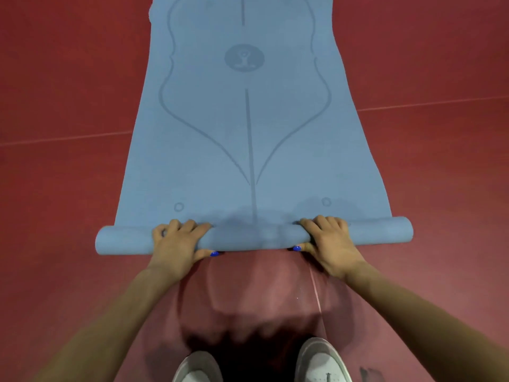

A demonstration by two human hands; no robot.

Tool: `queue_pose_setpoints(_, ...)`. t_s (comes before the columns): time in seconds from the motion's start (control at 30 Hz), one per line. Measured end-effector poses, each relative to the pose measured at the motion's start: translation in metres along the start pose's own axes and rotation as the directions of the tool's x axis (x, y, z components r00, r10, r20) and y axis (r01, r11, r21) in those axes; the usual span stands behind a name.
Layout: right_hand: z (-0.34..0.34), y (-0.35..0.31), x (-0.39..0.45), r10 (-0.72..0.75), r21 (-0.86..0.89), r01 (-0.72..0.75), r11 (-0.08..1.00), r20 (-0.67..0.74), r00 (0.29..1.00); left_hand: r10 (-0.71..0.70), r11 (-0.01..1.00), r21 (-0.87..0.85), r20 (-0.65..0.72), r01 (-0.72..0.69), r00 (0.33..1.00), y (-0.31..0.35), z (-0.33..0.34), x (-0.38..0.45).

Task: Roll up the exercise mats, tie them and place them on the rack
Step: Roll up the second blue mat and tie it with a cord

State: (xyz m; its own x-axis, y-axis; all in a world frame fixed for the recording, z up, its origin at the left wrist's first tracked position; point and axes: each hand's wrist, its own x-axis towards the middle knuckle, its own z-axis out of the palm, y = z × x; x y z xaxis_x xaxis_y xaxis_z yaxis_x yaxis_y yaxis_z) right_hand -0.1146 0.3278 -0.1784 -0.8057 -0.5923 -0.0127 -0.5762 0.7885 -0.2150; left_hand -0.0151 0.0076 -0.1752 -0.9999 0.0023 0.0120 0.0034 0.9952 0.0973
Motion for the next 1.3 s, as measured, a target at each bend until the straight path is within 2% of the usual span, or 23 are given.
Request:
queue_pose_setpoints(0.27,-0.004,-0.03,-0.095,0.041,0.052,-0.044,0.998,0.062,0.997,-0.021,0.995,-0.094,0.112,0.032,0.993,0.036,-0.005,-0.092)
queue_pose_setpoints(0.4,0.004,-0.043,-0.136,0.025,0.05,-0.029,0.998,0.08,0.996,-0.02,0.995,-0.088,0.22,0.041,0.975,0.046,-0.008,-0.134)
queue_pose_setpoints(0.53,0.008,-0.045,-0.144,0.036,0.046,-0.038,0.998,0.055,0.998,-0.08,0.995,-0.045,0.245,0.094,0.966,0.053,-0.003,-0.151)
queue_pose_setpoints(0.73,0.007,-0.048,-0.144,0.083,0.09,-0.09,0.992,0.086,0.993,-0.07,0.998,0.014,0.195,0.068,0.978,0.053,-0.001,-0.145)
queue_pose_setpoints(0.9,0.004,-0.059,-0.13,0.205,0.075,-0.206,0.976,0.031,0.978,-0.171,0.985,0.001,0.202,0.174,0.964,0.06,-0.003,-0.121)
queue_pose_setpoints(1.03,0.004,-0.051,-0.104,0.21,0.021,-0.211,0.977,0.022,0.977,-0.227,0.974,0.023,0.159,0.226,0.961,0.053,0.003,-0.092)
queue_pose_setpoints(1.17,0.001,-0.042,-0.073,0.211,0.023,-0.211,0.977,0.007,0.977,-0.229,0.971,-0.044,0.127,0.236,0.965,0.039,0.007,-0.061)
queue_pose_setpoints(1.3,-0.006,-0.035,-0.05,0.252,0.114,-0.244,0.963,-0.059,0.966,-0.238,0.956,-0.155,0.084,0.249,0.968,0.032,0.004,-0.035)
